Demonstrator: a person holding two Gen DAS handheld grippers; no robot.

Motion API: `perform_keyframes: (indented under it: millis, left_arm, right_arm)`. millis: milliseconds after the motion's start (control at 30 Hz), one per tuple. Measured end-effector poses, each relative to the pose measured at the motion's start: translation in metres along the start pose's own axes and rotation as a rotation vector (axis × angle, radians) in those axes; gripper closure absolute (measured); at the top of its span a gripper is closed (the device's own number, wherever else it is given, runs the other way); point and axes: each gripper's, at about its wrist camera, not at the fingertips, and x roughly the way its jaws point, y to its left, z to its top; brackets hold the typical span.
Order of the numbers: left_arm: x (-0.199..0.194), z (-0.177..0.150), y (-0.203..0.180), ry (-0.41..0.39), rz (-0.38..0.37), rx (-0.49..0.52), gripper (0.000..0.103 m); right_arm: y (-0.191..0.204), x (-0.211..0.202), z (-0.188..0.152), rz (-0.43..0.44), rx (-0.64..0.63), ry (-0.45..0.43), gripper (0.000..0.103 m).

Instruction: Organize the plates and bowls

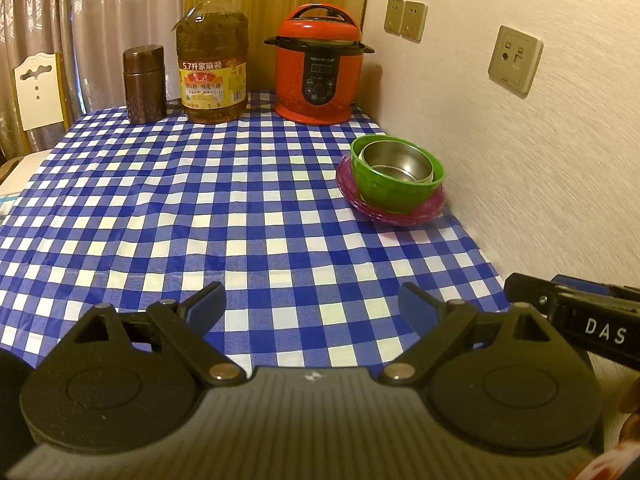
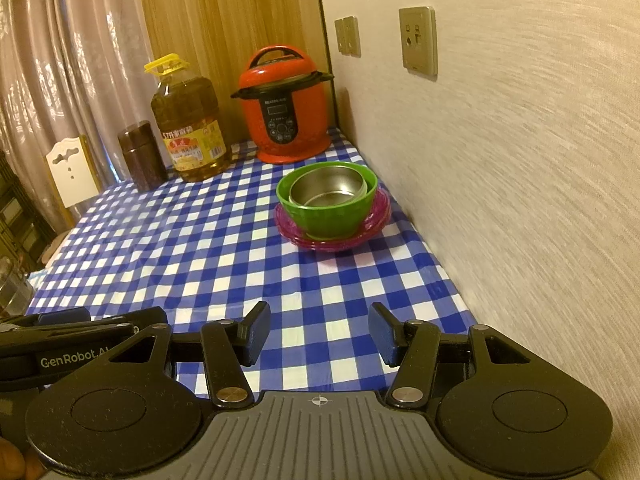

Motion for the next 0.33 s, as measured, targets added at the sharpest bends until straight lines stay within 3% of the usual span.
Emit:
perform_keyframes:
  millis: [333]
  left_arm:
    - [0.0007,-0.0016,0.0030,0.000,-0.012,-0.021,0.011]
  right_arm:
    - [-0.0020,0.0028,-0.0043,-0.001,0.000,0.007,0.048]
